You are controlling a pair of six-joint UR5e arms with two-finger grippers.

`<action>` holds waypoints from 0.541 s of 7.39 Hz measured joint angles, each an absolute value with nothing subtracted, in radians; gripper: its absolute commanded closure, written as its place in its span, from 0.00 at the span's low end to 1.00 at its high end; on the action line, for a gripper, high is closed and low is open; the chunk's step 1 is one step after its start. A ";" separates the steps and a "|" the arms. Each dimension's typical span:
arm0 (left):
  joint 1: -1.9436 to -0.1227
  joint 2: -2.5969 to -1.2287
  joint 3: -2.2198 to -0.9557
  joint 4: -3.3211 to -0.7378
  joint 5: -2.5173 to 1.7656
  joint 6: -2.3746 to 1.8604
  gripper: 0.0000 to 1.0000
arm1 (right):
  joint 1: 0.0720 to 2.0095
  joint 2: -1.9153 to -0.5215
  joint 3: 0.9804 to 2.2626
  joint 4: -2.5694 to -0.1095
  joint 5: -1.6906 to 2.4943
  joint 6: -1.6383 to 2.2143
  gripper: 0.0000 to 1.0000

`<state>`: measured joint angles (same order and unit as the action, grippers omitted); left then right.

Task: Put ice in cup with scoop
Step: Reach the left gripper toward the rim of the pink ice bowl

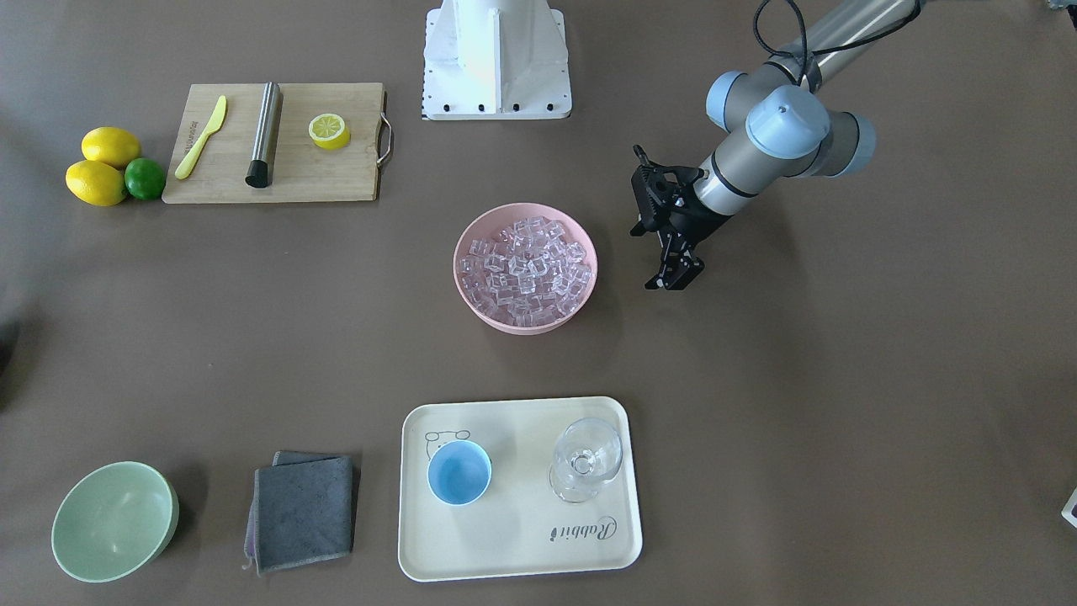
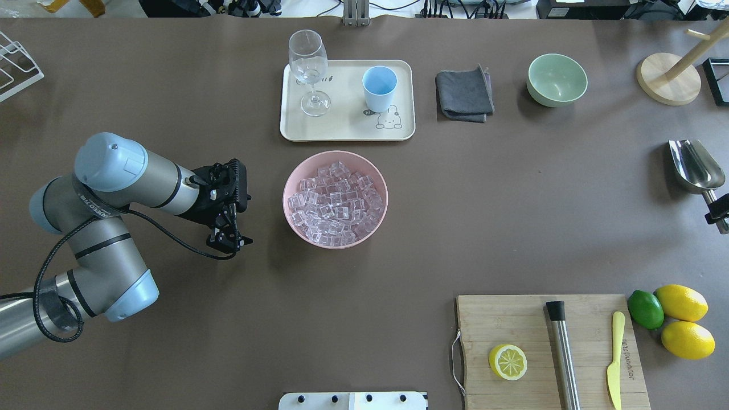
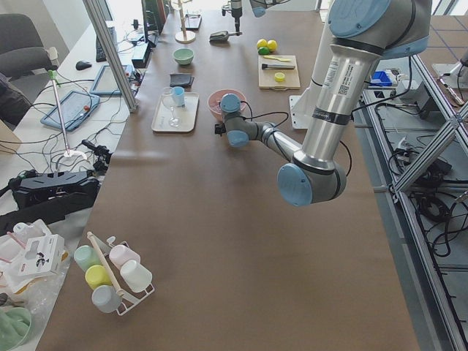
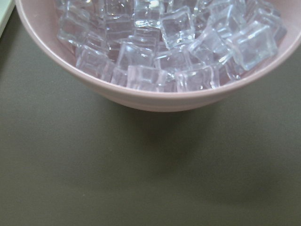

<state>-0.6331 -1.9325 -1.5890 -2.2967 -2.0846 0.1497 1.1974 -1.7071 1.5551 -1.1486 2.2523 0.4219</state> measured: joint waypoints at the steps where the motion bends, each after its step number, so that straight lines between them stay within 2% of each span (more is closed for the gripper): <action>1: -0.633 -1.940 -1.581 -2.306 -2.081 0.137 0.01 | 1.197 -1.708 1.552 -1.136 2.254 0.432 0.40; 2: -0.633 -1.947 -1.571 -2.327 -2.061 0.129 0.01 | 1.197 -1.708 1.553 -1.131 2.257 0.436 0.40; 4: -0.632 -1.956 -1.557 -2.350 -2.041 0.125 0.01 | 1.197 -1.709 1.553 -1.129 2.269 0.440 0.46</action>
<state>-0.6322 -1.9562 -1.5566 -2.3504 -2.0413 0.1248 1.1966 -1.7088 1.5530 -1.1293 2.2690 0.4396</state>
